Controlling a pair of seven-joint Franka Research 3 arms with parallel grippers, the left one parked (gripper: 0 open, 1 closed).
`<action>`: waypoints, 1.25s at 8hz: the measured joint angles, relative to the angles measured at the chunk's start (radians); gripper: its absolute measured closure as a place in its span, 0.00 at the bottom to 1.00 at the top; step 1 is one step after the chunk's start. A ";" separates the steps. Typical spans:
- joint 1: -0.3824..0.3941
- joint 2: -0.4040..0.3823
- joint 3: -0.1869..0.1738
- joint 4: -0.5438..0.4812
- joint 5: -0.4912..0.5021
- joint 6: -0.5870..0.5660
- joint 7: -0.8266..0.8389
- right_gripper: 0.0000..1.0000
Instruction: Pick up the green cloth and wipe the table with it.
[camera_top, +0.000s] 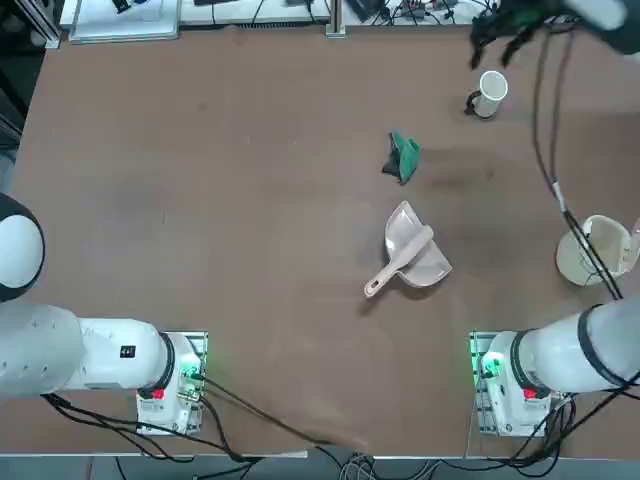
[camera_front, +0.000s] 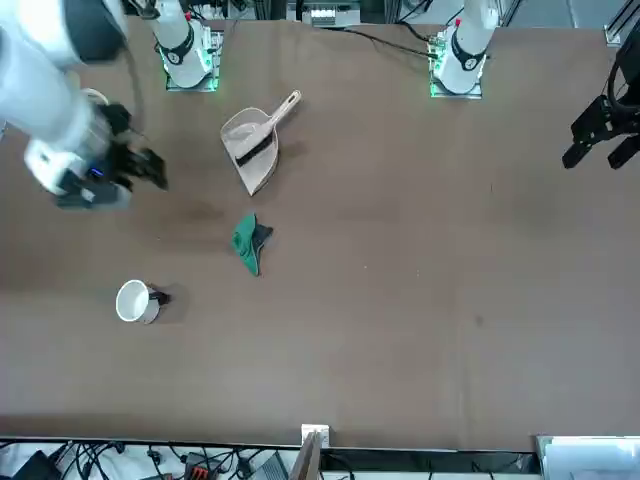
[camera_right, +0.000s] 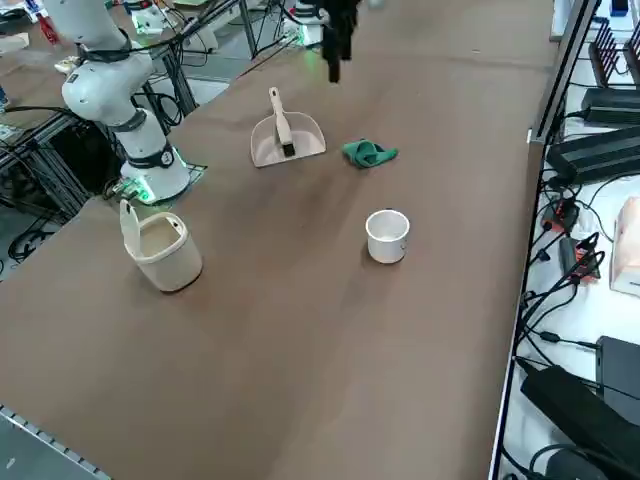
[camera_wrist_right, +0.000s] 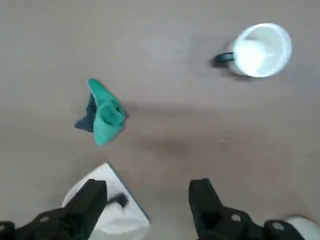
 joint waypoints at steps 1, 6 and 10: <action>0.053 0.072 0.001 -0.007 0.000 0.070 0.070 0.00; 0.169 0.354 0.000 -0.011 0.000 0.260 0.266 0.00; 0.169 0.471 -0.004 -0.010 0.004 0.359 0.342 0.01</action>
